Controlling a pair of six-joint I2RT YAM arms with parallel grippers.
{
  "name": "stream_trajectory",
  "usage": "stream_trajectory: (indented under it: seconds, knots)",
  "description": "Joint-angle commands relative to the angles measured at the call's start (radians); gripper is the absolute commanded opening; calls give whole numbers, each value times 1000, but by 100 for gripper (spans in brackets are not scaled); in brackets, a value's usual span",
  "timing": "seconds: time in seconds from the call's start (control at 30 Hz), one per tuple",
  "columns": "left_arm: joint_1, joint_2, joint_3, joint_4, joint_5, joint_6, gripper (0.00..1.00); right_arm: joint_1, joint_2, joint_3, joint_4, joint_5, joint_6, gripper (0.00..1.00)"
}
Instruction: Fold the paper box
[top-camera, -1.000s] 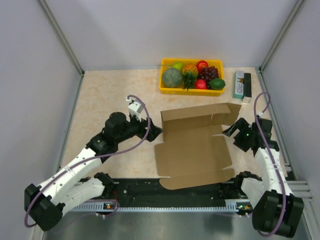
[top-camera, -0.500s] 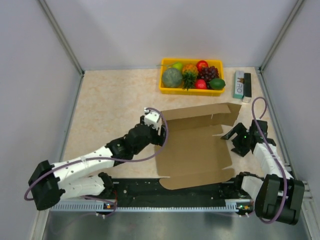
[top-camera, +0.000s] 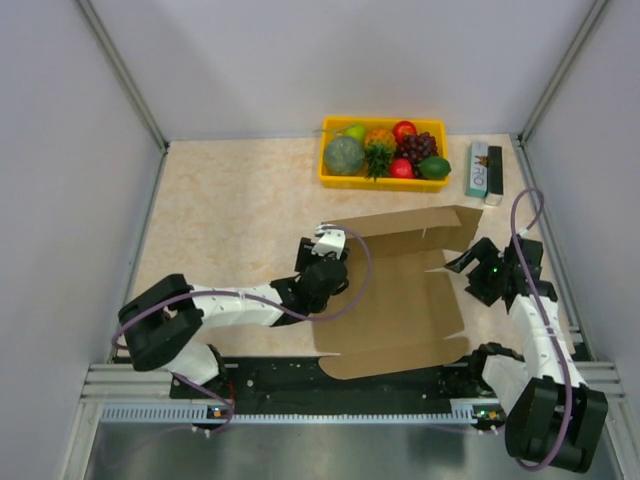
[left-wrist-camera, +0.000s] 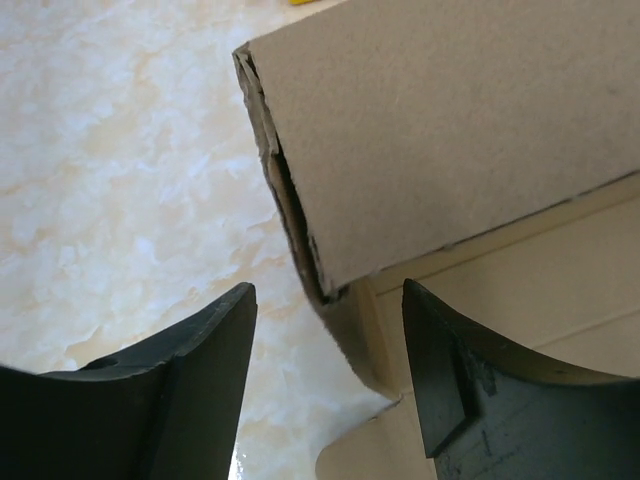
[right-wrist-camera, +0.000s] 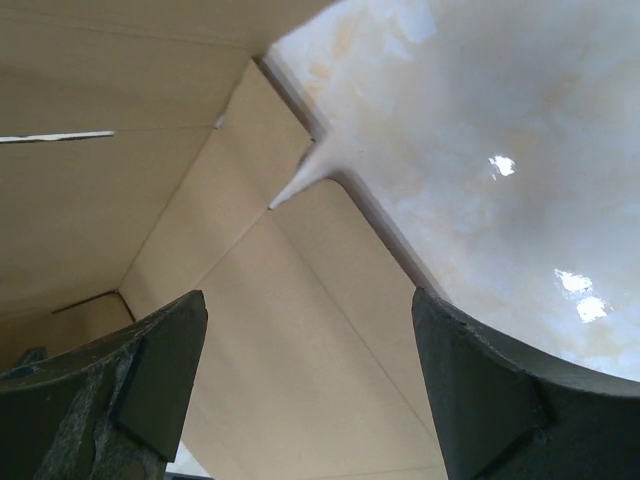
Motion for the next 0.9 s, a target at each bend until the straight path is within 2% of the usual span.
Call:
stream_trajectory:
  seconds: [0.0,0.13,0.23,0.37,0.47,0.57,0.6,0.73,0.87]
  knots:
    - [-25,50,35,154,-185,-10,63,-3,-62,63,-12,-17,11,82]
    - [-39,98,16,272,-222,22,53,-3,-84,89,-34,-31,11,82]
    - [-44,130,16,327,-258,53,50,-5,-96,111,-54,-37,6,82]
    - [-45,144,-21,456,-262,122,31,-3,-128,117,-72,-29,-13,81]
    - [-44,118,-70,554,-222,183,24,-5,-150,134,-97,-25,-79,81]
    - [-41,83,-123,631,-170,235,3,-3,-174,180,-126,-21,-132,82]
    - [-32,73,-149,675,-159,245,0,-5,-180,209,-132,-21,-148,82]
    - [5,-34,-211,690,-47,246,0,-3,-196,301,-164,-24,-190,82]
    - [73,-198,-220,478,96,200,0,-3,-205,378,-170,-43,-256,82]
